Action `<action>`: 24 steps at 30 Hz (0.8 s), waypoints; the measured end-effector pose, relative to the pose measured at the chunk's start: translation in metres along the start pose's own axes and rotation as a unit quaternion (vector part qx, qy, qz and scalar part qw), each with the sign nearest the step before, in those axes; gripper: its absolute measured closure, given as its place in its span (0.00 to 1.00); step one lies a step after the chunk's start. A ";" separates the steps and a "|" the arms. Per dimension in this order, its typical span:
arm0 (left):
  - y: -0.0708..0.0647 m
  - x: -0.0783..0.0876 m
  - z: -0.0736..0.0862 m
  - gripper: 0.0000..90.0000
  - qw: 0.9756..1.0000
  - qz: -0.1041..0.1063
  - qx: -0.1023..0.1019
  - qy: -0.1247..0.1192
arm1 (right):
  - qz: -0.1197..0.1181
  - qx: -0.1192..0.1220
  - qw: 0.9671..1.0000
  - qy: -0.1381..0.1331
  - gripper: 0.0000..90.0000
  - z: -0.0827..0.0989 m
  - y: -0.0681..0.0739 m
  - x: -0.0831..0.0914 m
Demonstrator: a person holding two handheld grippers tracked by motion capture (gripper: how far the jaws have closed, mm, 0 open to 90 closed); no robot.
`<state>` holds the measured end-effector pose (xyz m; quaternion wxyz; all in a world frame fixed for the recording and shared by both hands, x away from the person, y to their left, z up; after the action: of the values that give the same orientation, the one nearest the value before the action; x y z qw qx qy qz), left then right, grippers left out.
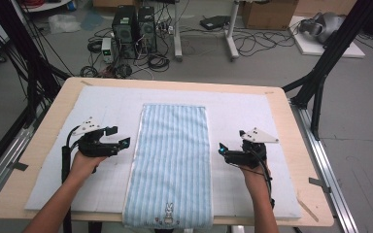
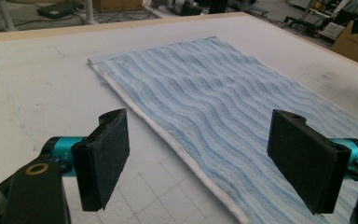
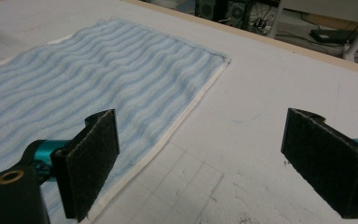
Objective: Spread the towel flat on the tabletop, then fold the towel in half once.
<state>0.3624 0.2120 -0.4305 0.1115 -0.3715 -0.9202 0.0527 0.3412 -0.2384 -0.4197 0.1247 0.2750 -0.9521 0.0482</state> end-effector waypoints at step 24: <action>0.005 -0.005 0.002 0.27 1.000 -0.004 0.023 0.011 | -0.016 -0.019 0.999 0.031 0.12 0.009 -0.002 -0.007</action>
<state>0.3689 0.2119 -0.4344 0.1306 -0.3659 -0.9188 0.0695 0.3458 -0.2376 -0.4297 0.1596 0.2863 -0.9440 0.0369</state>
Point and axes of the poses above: each handheld gripper's, and its own axes: x roughly backward along the jaws, z roughly out of its underside, y roughly to its left, the point moved 3 cm from there along -x, roughly forward along the jaws, and after that the axes turned 11 degrees about -y, right-handed, at the moved point
